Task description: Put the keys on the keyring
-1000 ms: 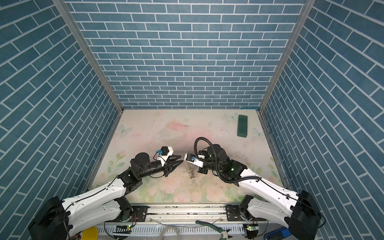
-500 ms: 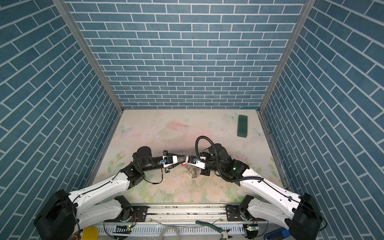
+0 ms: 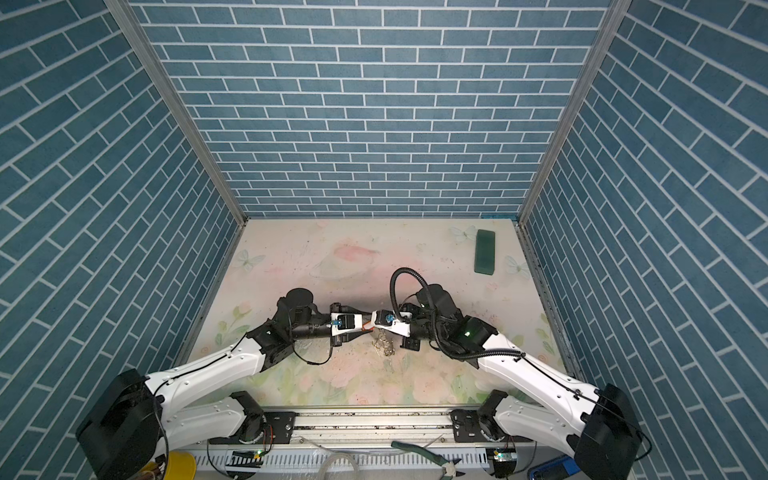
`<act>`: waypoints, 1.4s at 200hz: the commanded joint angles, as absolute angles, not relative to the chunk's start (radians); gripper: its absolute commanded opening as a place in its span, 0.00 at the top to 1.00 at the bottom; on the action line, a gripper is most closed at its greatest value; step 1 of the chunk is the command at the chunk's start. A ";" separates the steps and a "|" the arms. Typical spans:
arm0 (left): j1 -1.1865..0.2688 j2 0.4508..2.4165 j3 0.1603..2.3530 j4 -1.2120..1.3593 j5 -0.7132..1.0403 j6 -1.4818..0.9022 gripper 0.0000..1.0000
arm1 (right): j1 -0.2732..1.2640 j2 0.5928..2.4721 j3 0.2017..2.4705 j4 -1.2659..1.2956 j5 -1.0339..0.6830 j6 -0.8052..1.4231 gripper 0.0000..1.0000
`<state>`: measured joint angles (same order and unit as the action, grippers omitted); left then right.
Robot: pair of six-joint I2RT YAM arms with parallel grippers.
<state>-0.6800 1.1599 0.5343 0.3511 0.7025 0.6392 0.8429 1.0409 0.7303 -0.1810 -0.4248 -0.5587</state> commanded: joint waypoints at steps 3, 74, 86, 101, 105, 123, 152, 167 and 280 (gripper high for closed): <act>-0.675 1.168 0.564 0.325 0.704 0.630 0.61 | 0.839 1.043 0.776 -0.193 -0.433 -0.600 1.00; -0.675 1.170 0.569 0.312 0.703 0.613 0.87 | 0.839 1.036 0.760 -0.156 -0.363 -0.593 1.00; -0.675 1.169 0.567 0.322 0.701 0.607 0.87 | 0.839 1.038 0.759 -0.155 -0.354 -0.592 1.00; -0.675 1.170 0.564 0.330 0.702 0.601 0.88 | 0.839 1.039 0.758 -0.153 -0.343 -0.591 1.00; -0.675 1.171 0.564 0.333 0.705 0.600 0.89 | 0.840 1.039 0.758 -0.153 -0.341 -0.591 1.00; -0.675 1.173 0.566 0.332 0.713 0.589 0.93 | 0.839 1.034 0.756 -0.144 -0.322 -0.587 1.00; -0.675 1.164 0.547 0.369 0.704 0.542 0.99 | 0.836 1.012 0.735 -0.119 -0.274 -0.587 1.00; -0.675 1.162 0.531 0.412 0.683 0.504 1.00 | 0.835 0.997 0.719 -0.099 -0.269 -0.583 1.00; -0.675 1.146 0.450 0.519 0.636 0.408 1.00 | 0.763 0.944 0.649 0.094 -0.256 -0.425 1.00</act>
